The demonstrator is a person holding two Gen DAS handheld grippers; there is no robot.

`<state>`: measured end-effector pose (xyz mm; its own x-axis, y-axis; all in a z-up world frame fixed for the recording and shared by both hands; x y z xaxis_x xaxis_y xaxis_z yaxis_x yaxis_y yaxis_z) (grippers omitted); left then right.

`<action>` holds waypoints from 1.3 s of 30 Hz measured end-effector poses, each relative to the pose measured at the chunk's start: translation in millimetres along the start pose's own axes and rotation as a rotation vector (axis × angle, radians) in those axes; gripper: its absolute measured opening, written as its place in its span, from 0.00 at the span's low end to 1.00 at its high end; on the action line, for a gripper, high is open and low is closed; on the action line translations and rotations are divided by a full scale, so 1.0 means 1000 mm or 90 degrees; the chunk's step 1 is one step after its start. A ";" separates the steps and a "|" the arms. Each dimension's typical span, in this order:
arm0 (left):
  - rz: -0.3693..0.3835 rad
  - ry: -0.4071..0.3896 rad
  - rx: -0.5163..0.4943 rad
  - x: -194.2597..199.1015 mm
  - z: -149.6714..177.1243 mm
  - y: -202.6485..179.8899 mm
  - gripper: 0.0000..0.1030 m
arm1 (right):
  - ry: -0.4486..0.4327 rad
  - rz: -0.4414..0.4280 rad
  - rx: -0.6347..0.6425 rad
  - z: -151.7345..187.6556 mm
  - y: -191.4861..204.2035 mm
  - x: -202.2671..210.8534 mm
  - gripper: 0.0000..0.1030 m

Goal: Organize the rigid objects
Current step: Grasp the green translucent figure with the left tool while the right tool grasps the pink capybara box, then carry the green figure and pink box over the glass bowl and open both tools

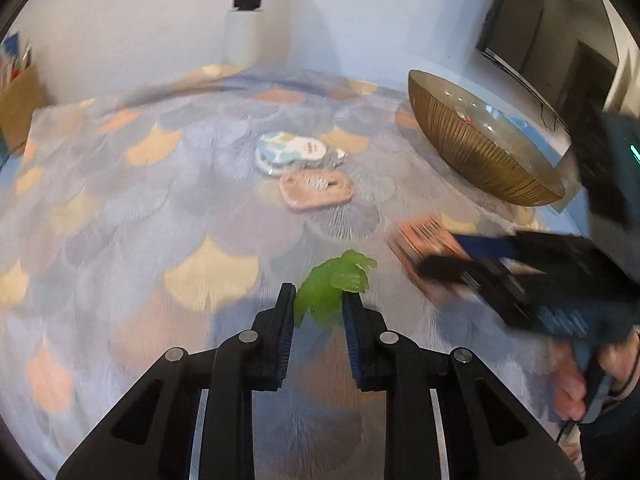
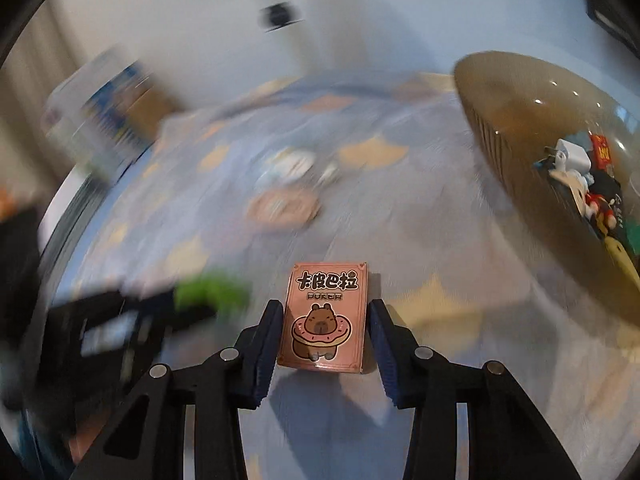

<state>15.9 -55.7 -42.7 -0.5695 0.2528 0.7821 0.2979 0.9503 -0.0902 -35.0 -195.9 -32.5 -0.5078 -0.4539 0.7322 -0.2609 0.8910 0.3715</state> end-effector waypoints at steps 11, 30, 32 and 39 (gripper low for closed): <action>-0.010 -0.014 -0.017 0.001 0.003 -0.004 0.34 | -0.014 0.028 -0.001 0.054 -0.015 0.049 0.78; -0.068 -0.050 -0.086 0.007 0.002 -0.020 0.16 | -0.024 0.086 0.124 0.055 0.017 0.025 0.39; -0.072 -0.047 -0.086 0.007 0.001 -0.020 0.16 | -0.029 0.082 0.139 0.056 0.022 0.029 0.39; -0.063 -0.086 -0.076 0.029 -0.019 -0.036 0.16 | -0.098 0.092 0.158 0.039 0.017 0.085 0.39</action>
<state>3.2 -86.2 -5.0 -0.6954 0.1890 0.6933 0.3201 0.9453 0.0633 -114.8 -219.1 14.0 -0.6677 -0.3342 0.6652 -0.3596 0.9272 0.1049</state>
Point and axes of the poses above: each gripper's, at about its wrist camera, not at the fingertips, and x roughly against the way its jaws point, y to its left, z to its underside, the point moved 5 cm from there along -x, roughly the way its jaws point, and after that the axes turned 9 degrees about -z, right-handed, at the moved point
